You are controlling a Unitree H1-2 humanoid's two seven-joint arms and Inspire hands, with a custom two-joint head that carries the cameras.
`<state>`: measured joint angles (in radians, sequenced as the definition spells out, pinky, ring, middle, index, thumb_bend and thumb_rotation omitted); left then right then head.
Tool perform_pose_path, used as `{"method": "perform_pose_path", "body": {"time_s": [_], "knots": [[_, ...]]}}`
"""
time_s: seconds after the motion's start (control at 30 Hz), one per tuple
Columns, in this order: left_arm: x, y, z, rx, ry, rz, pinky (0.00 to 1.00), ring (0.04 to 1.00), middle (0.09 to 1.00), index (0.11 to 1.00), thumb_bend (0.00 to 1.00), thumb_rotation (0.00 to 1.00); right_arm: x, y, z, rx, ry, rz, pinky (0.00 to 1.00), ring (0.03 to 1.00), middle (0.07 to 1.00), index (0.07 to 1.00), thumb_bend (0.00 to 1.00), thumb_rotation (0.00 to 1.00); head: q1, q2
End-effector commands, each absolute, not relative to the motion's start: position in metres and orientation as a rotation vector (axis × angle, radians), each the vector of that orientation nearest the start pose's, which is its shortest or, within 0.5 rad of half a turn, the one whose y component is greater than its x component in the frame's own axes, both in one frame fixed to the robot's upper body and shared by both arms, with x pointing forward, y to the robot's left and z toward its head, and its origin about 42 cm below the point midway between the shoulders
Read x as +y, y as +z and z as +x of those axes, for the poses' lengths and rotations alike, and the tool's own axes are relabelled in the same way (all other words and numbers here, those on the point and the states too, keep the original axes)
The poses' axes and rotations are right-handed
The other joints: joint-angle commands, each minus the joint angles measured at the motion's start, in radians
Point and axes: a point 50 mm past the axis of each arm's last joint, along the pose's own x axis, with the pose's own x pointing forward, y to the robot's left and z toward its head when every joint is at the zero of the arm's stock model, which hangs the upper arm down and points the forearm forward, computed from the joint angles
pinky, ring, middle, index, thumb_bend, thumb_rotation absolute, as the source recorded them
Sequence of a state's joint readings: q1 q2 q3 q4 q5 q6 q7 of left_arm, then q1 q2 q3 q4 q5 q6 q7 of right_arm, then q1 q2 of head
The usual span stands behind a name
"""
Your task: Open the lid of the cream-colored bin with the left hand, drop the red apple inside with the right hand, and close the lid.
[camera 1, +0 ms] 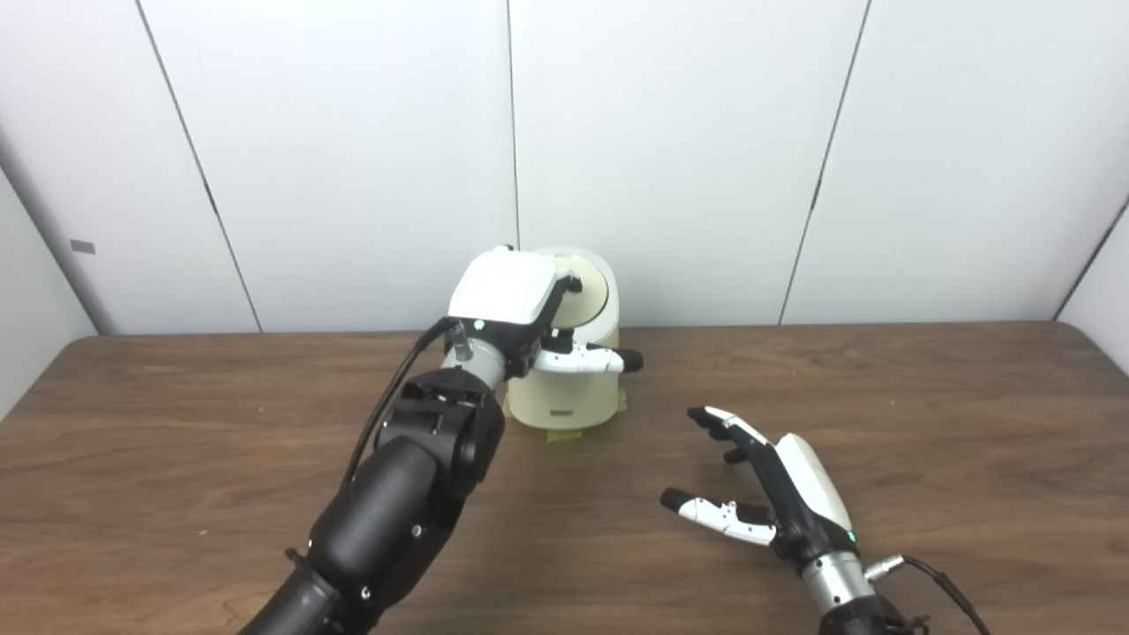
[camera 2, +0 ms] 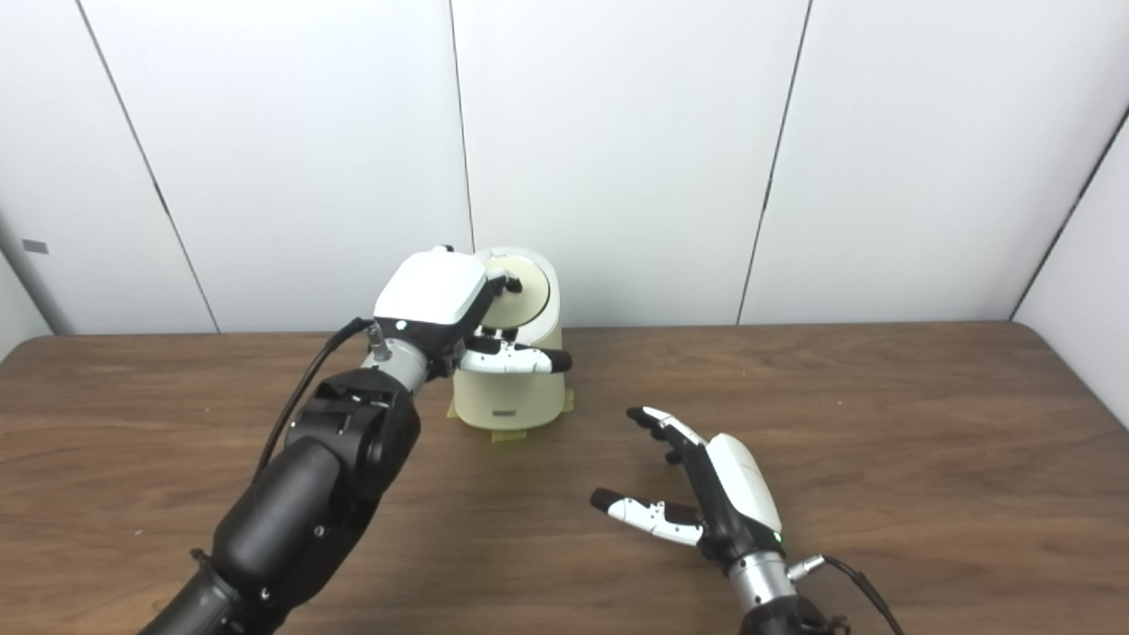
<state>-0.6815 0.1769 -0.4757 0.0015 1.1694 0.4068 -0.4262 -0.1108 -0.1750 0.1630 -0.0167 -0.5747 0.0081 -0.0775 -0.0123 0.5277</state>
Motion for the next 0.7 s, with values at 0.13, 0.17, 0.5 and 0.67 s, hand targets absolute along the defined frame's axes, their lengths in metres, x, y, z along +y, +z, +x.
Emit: {"method": "perform_pose_path", "body": {"time_s": [0.13,0.17,0.5,0.67], "knots": [[0.105,0.288,0.420,-0.315,-0.187,1.509,1.00,0.881,0.780,0.801,0.99,1.00,-0.213,0.149,0.322,-0.255,0.055,-0.742,0.69,0.804,0.820,0.820,0.63,0.64,0.001,0.003],[0.105,0.287,0.419,-0.320,-0.188,1.518,1.00,0.878,0.773,0.800,0.98,1.00,-0.213,0.149,0.322,-0.255,0.057,-0.744,0.68,0.800,0.820,0.821,0.63,0.64,0.001,0.002],[0.108,0.281,0.414,-0.323,-0.201,1.527,1.00,0.883,0.806,0.801,0.95,0.99,-0.214,0.150,0.322,-0.258,0.057,-0.745,0.69,0.800,0.817,0.818,0.62,0.63,0.002,0.007],[0.111,0.281,0.416,-0.325,-0.199,1.543,1.00,0.874,0.762,0.800,0.97,1.00,-0.215,0.150,0.322,-0.255,0.055,-0.750,0.68,0.800,0.820,0.817,0.63,0.62,0.001,0.008]]}}
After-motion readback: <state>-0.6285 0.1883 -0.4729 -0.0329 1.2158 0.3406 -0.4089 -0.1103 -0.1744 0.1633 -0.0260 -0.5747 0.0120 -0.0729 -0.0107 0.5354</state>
